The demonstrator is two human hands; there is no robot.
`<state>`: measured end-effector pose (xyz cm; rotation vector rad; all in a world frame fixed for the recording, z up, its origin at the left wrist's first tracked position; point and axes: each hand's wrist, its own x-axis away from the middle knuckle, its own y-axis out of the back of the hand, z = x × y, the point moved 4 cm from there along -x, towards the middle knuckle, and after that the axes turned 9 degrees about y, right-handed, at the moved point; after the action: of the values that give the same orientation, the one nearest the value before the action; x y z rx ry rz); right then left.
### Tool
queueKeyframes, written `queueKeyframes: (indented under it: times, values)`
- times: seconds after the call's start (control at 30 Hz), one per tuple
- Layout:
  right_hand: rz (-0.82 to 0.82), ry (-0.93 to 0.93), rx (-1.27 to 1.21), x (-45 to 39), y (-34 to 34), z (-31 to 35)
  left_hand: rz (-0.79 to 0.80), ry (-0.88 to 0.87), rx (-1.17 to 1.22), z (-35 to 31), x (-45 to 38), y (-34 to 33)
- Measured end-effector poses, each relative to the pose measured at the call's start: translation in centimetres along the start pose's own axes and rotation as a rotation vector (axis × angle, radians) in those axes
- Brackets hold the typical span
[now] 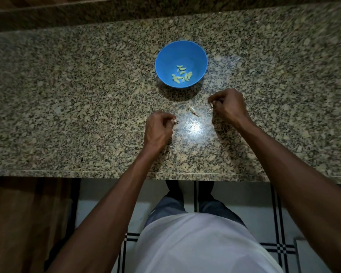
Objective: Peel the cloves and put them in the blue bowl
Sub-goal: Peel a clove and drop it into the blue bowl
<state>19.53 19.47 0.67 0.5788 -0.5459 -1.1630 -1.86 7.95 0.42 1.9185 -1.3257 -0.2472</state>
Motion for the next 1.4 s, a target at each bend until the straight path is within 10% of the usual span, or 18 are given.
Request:
queueKeyframes:
  times: [0.27,0.7,1.0,1.4]
  values:
    - [0.13,0.329,0.242,0.5,-4.1,4.3,-0.007,0.027,-0.022,1.2,0.2,0.4]
    - [0.001,0.12,-0.037,1.1,-4.7,5.0,0.134,-0.052,-0.043,2.1,-2.4,3.0]
    - [0.244,0.379,0.217,4.4,-9.1,7.5,0.054,-0.189,-0.1,2.1,-4.4,3.1]
    - [0.045,-0.068,-0.128,6.4,-5.2,3.2,0.212,-0.331,-0.117,3.3,1.3,1.5]
